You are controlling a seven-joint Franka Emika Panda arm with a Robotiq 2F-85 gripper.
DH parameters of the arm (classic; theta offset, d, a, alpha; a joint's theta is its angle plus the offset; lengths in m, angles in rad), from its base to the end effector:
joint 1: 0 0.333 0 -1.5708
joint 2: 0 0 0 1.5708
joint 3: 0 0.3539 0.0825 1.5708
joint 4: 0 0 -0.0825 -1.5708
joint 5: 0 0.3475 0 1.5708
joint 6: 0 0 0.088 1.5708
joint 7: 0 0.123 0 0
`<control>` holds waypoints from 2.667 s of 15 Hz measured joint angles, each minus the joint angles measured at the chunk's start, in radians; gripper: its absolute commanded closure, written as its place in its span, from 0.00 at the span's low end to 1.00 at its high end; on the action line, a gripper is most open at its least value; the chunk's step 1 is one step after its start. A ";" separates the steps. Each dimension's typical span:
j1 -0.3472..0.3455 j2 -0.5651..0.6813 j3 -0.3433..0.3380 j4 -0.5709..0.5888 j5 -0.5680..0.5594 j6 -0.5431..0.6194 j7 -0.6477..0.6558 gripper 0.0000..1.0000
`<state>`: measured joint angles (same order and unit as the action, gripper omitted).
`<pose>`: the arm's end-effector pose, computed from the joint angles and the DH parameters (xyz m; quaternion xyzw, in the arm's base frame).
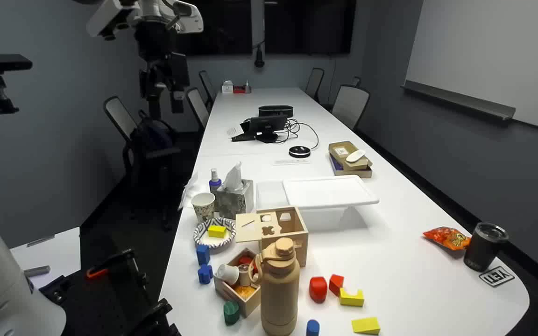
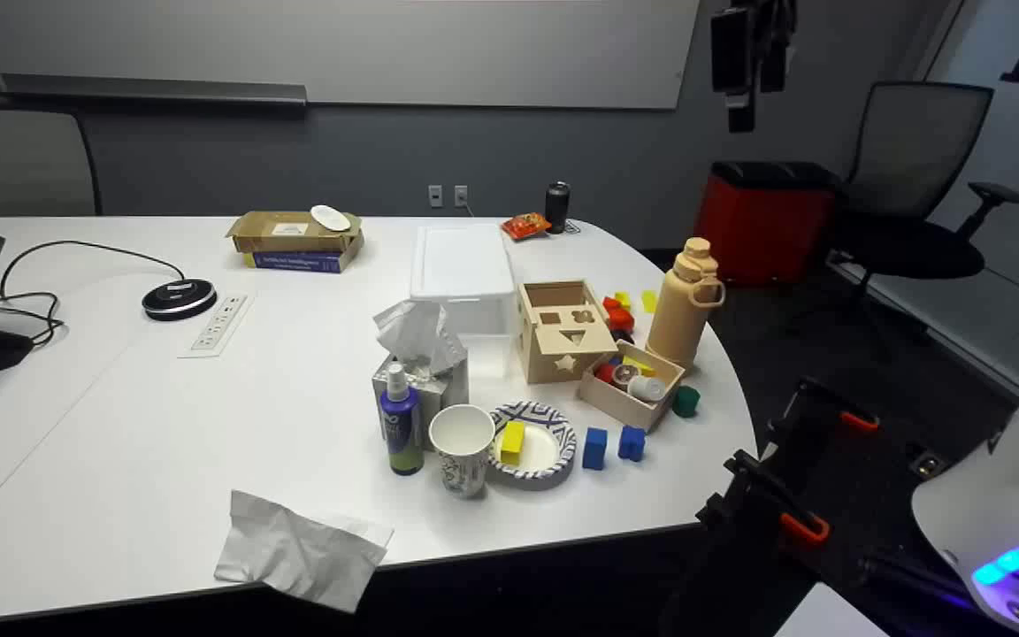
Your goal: Slide the lid to close the box
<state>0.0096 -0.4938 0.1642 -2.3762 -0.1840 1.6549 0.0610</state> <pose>0.3178 0.0426 0.5172 0.9831 0.0598 -0.1020 0.1401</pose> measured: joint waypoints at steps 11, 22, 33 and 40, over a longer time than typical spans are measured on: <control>0.028 0.160 -0.084 -0.001 -0.095 0.194 -0.219 0.00; 0.015 0.513 -0.174 -0.063 -0.214 0.641 -0.528 0.00; 0.018 0.776 -0.174 -0.070 -0.410 0.893 -0.399 0.00; 0.082 0.887 -0.198 -0.050 -0.550 1.032 -0.114 0.00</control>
<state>0.0918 0.3927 -0.0334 -2.4266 -0.7336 2.6867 -0.0527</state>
